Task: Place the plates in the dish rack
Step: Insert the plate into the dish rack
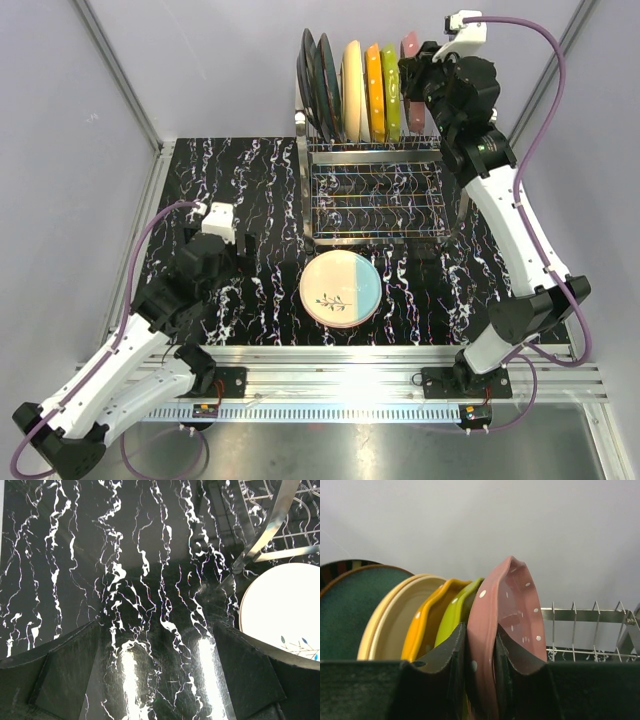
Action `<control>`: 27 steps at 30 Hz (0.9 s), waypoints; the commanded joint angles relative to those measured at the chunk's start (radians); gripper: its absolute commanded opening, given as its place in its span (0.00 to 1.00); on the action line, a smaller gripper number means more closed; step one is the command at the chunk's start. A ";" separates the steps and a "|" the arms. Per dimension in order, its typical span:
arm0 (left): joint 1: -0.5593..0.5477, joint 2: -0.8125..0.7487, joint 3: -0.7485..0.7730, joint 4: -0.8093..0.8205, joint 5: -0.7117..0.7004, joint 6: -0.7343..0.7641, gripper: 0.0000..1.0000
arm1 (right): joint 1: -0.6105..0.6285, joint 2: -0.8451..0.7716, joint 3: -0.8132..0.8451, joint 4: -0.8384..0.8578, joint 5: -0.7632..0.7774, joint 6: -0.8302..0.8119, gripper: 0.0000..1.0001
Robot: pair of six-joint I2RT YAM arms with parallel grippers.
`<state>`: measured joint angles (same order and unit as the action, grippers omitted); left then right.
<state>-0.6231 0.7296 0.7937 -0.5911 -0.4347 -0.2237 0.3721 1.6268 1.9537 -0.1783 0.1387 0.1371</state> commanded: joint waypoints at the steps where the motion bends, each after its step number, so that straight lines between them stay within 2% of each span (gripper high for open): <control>1: 0.005 -0.030 -0.007 0.077 -0.029 0.023 0.99 | 0.007 -0.031 -0.016 -0.036 -0.005 -0.022 0.04; 6: 0.005 -0.019 -0.005 0.077 -0.042 0.024 0.99 | 0.005 -0.038 -0.030 -0.038 -0.022 -0.002 0.06; 7: 0.005 -0.019 -0.005 0.076 -0.044 0.024 0.99 | 0.004 -0.038 -0.032 -0.032 -0.027 0.001 0.00; 9: 0.005 -0.019 -0.004 0.074 -0.044 0.023 0.99 | 0.004 -0.038 -0.024 -0.033 -0.040 0.007 0.00; 13: 0.005 -0.024 -0.005 0.074 -0.044 0.023 0.99 | 0.004 -0.018 0.056 -0.070 -0.054 0.007 0.00; 19: 0.005 -0.021 -0.004 0.071 -0.048 0.021 0.99 | 0.004 0.042 0.278 -0.148 -0.082 0.019 0.00; 27: 0.005 -0.019 -0.002 0.068 -0.056 0.020 0.99 | 0.004 0.047 0.312 -0.159 -0.079 0.042 0.00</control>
<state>-0.6228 0.7113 0.7910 -0.5735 -0.4587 -0.2092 0.3595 1.7237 2.1899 -0.4248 0.1146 0.1280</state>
